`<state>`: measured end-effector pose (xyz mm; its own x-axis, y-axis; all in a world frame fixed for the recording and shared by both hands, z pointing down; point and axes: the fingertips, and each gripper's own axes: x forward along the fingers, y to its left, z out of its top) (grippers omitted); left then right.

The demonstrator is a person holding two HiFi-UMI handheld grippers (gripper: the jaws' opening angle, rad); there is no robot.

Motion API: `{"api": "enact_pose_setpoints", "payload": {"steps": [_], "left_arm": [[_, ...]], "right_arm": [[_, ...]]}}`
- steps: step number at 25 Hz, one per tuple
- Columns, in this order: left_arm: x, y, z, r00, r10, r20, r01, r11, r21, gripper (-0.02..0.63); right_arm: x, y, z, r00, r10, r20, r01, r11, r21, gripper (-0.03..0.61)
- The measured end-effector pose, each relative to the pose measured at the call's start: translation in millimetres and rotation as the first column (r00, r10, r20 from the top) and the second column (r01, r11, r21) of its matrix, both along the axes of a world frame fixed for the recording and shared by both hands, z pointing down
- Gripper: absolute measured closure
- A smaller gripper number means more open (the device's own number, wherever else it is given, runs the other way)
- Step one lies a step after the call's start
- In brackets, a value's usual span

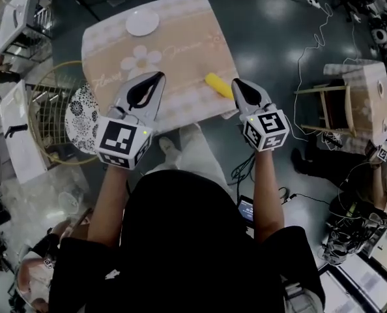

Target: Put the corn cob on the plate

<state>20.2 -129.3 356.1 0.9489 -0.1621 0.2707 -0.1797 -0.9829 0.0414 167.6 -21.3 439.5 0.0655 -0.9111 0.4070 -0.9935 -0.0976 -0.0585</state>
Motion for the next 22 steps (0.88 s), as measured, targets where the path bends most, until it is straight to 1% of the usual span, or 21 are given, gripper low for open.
{"api": "enact_pose_setpoints", "payload": {"steps": [7, 11, 16, 22], "left_arm": [[30, 0, 29, 0.998, 0.014, 0.062, -0.012, 0.999, -0.042, 0.606], [40, -3, 40, 0.995, 0.017, 0.094, -0.012, 0.998, -0.056, 0.606], [45, -7, 61, 0.990, 0.027, 0.141, -0.016, 0.997, -0.077, 0.606], [47, -10, 77, 0.980, 0.029, 0.195, -0.009, 0.995, -0.100, 0.606]], "right_arm": [[21, 0, 51, 0.998, -0.058, 0.028, 0.060, 0.993, -0.097, 0.567], [27, -5, 83, 0.995, -0.082, 0.057, 0.090, 0.983, -0.159, 0.532], [30, -9, 124, 0.991, -0.124, 0.057, 0.135, 0.958, -0.255, 0.477], [31, -16, 160, 0.983, -0.170, 0.073, 0.185, 0.925, -0.333, 0.413]]}}
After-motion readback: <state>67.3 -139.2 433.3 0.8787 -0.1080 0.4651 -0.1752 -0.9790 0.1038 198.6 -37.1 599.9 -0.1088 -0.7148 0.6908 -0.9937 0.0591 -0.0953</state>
